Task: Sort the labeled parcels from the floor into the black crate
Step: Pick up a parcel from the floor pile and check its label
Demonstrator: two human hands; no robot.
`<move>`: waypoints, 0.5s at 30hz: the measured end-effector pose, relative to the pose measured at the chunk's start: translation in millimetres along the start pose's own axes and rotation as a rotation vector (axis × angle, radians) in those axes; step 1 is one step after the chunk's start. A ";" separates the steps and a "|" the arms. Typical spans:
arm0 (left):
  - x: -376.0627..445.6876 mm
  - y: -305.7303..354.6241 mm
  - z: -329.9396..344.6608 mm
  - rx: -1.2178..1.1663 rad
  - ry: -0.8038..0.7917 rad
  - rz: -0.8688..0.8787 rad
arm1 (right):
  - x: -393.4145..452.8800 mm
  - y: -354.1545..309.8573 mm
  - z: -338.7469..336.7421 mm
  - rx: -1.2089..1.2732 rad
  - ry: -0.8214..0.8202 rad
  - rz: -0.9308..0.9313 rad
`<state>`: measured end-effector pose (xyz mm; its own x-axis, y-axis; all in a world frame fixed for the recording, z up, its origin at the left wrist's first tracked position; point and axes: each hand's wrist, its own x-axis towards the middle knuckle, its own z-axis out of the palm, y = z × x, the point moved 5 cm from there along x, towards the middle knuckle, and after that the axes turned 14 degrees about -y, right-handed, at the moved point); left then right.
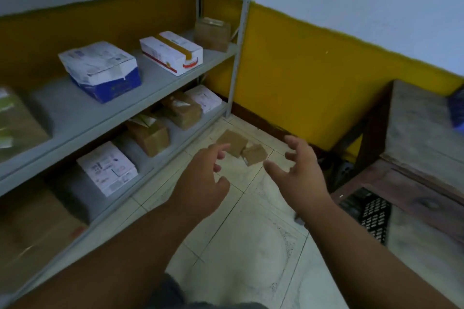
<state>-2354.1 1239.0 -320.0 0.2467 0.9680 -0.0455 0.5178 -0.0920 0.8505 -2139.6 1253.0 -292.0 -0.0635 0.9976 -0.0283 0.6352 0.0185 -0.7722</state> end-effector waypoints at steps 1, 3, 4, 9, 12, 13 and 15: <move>16.4 -4.6 -0.2 0.001 -0.012 -0.003 | 16.6 1.1 4.3 0.011 -0.018 -0.006; 55.6 -14.8 -8.6 0.004 -0.012 -0.005 | 55.6 -0.4 15.6 0.031 -0.054 -0.009; 77.7 -20.7 -14.1 0.006 -0.012 -0.002 | 76.7 -2.4 20.8 0.038 -0.066 -0.011; 206.8 -47.8 -28.9 0.021 -0.098 0.031 | 181.4 -5.6 24.8 0.005 -0.048 -0.024; 282.4 -65.3 -31.9 0.025 -0.178 0.001 | 236.1 7.5 10.2 -0.021 -0.028 0.061; 303.9 -71.2 -32.5 0.012 -0.207 -0.013 | 251.7 13.0 5.7 -0.017 -0.016 0.104; 342.1 -81.9 -33.7 0.006 -0.269 -0.030 | 281.6 21.9 0.5 0.000 0.019 0.154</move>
<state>-2339.7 1585.6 -387.5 0.4396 0.8734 -0.2094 0.5333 -0.0662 0.8433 -2144.0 1534.3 -317.1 0.0490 0.9897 -0.1347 0.6363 -0.1349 -0.7596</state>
